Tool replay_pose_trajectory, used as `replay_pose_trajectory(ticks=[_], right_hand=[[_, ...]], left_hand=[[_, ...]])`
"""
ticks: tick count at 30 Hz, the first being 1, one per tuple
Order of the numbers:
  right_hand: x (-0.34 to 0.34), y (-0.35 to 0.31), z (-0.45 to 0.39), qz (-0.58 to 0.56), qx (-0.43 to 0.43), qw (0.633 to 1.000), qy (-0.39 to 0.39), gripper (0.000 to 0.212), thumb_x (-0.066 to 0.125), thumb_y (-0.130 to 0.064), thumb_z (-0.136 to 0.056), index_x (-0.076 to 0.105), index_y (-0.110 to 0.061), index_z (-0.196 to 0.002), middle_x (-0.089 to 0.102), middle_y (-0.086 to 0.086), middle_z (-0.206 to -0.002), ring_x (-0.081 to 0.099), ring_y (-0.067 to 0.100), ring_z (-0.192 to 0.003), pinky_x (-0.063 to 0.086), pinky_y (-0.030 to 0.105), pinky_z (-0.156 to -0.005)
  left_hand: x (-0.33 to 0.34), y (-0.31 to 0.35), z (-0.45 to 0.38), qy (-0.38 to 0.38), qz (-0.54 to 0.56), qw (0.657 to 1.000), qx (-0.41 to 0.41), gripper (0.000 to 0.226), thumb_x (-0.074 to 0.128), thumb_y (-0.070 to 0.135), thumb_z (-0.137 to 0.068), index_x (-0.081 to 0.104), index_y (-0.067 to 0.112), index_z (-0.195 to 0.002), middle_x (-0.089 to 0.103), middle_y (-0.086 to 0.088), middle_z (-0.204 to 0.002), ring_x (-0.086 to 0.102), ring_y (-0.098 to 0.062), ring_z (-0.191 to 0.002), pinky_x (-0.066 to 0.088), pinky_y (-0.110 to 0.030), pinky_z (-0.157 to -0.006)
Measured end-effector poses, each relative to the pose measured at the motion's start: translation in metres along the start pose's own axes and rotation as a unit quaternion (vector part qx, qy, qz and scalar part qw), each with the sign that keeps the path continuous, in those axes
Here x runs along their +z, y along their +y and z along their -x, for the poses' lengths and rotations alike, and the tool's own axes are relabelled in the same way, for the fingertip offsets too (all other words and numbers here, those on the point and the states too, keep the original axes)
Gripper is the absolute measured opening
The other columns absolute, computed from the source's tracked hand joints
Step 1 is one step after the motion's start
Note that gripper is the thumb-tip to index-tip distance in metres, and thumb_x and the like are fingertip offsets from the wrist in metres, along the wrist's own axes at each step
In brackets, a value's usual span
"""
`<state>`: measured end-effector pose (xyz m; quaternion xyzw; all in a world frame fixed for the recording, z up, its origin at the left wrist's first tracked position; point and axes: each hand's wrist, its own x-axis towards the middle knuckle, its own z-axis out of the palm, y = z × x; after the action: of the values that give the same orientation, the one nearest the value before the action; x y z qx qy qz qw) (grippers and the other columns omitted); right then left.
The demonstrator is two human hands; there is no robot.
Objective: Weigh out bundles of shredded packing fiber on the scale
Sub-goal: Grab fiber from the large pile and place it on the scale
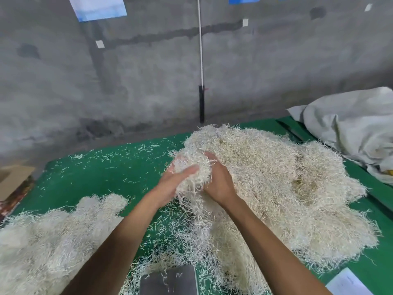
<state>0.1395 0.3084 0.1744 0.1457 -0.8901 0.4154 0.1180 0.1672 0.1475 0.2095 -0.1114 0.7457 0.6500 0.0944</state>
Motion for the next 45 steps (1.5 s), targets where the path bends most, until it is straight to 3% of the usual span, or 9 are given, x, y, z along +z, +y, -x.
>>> replay_pose_trajectory(ticks=[8,14,20,28,32,33,36,41,45], right_hand=[[-0.011,0.037,0.011,0.158,0.036,0.986,-0.035,0.073,0.085,-0.042,-0.082,0.050,-0.011,-0.138,0.062,0.005,-0.127,0.062,0.023,-0.106,0.052,0.042,-0.100],[-0.013,0.059,0.015,0.230,0.023,0.973,-0.019,0.078,0.083,-0.041,-0.081,0.044,-0.017,-0.144,0.054,0.005,-0.135,0.056,0.015,-0.090,0.055,0.032,-0.088],[-0.017,0.075,0.022,0.257,0.058,0.965,-0.005,0.068,0.076,-0.017,-0.074,0.051,-0.014,-0.137,0.053,0.006,-0.127,0.051,0.009,-0.071,0.057,0.027,-0.066],[-0.023,0.039,0.004,0.238,-0.010,0.970,-0.038,0.098,0.069,-0.073,-0.077,0.041,-0.015,-0.150,0.044,0.009,-0.152,0.041,0.028,-0.142,0.022,0.048,-0.126],[-0.019,0.006,-0.008,0.182,-0.034,0.981,-0.047,0.033,0.071,-0.045,-0.092,0.064,-0.013,-0.092,0.061,0.002,-0.090,0.058,0.022,-0.091,0.041,0.039,-0.110],[-0.019,0.002,-0.010,0.167,-0.035,0.985,-0.038,0.024,0.073,-0.031,-0.093,0.062,-0.014,-0.081,0.056,0.000,-0.079,0.055,0.021,-0.082,0.045,0.036,-0.101],[-0.017,-0.005,-0.016,0.091,-0.008,0.995,-0.040,0.022,0.072,-0.013,-0.092,0.058,-0.013,-0.076,0.049,-0.004,-0.074,0.049,0.018,-0.070,0.045,0.032,-0.068],[-0.009,0.008,-0.004,0.136,-0.020,0.987,-0.081,0.050,0.069,-0.045,-0.096,0.058,-0.012,-0.131,0.059,-0.010,-0.132,0.064,0.013,-0.075,0.050,0.026,-0.069],[-0.010,0.043,0.008,0.187,0.037,0.979,-0.065,0.059,0.073,-0.033,-0.092,0.052,-0.010,-0.142,0.063,-0.003,-0.103,0.055,0.012,-0.076,0.041,0.021,-0.064]], left_hand=[[-0.001,0.033,-0.026,0.111,-0.133,0.983,0.063,0.115,0.094,0.041,-0.058,0.034,0.003,-0.148,0.058,0.005,-0.087,0.059,0.004,-0.068,0.045,-0.018,-0.079],[0.002,0.034,-0.025,0.142,-0.072,0.983,0.091,0.105,0.093,0.040,-0.063,0.039,0.016,-0.149,0.050,0.013,-0.069,0.057,0.006,-0.057,0.038,-0.014,-0.065],[0.003,0.044,-0.023,0.165,0.159,0.972,0.047,0.115,0.095,0.033,-0.058,0.026,0.021,-0.149,0.036,-0.006,-0.153,0.034,-0.027,-0.141,0.023,-0.054,-0.116],[0.005,0.040,-0.015,0.128,0.197,0.970,0.058,0.098,0.088,0.048,-0.067,0.038,0.022,-0.148,0.036,0.002,-0.156,0.028,-0.026,-0.147,0.018,-0.054,-0.119],[0.003,0.043,0.000,-0.091,0.157,0.981,0.066,0.079,0.080,0.051,-0.079,0.048,0.017,-0.143,0.053,-0.010,-0.146,0.063,-0.020,-0.107,0.030,-0.052,-0.117],[0.003,0.042,0.003,-0.104,0.077,0.990,0.059,0.085,0.082,0.057,-0.074,0.050,0.020,-0.143,0.058,-0.005,-0.141,0.025,-0.003,-0.103,0.038,-0.045,-0.112],[0.007,0.032,0.006,-0.010,-0.131,0.987,0.090,0.072,0.085,0.064,-0.061,0.069,0.026,-0.120,0.070,0.003,-0.098,0.064,0.006,-0.085,0.047,-0.004,-0.078],[0.000,0.048,-0.005,0.185,-0.072,0.976,0.084,0.103,0.082,0.048,-0.074,0.026,0.013,-0.153,0.043,-0.009,-0.150,0.047,-0.025,-0.131,0.035,-0.039,-0.110],[-0.011,0.057,-0.010,0.222,-0.069,0.968,0.094,0.099,0.084,0.039,-0.076,0.029,0.014,-0.154,0.042,-0.008,-0.154,0.046,-0.030,-0.137,0.033,-0.050,-0.117]])
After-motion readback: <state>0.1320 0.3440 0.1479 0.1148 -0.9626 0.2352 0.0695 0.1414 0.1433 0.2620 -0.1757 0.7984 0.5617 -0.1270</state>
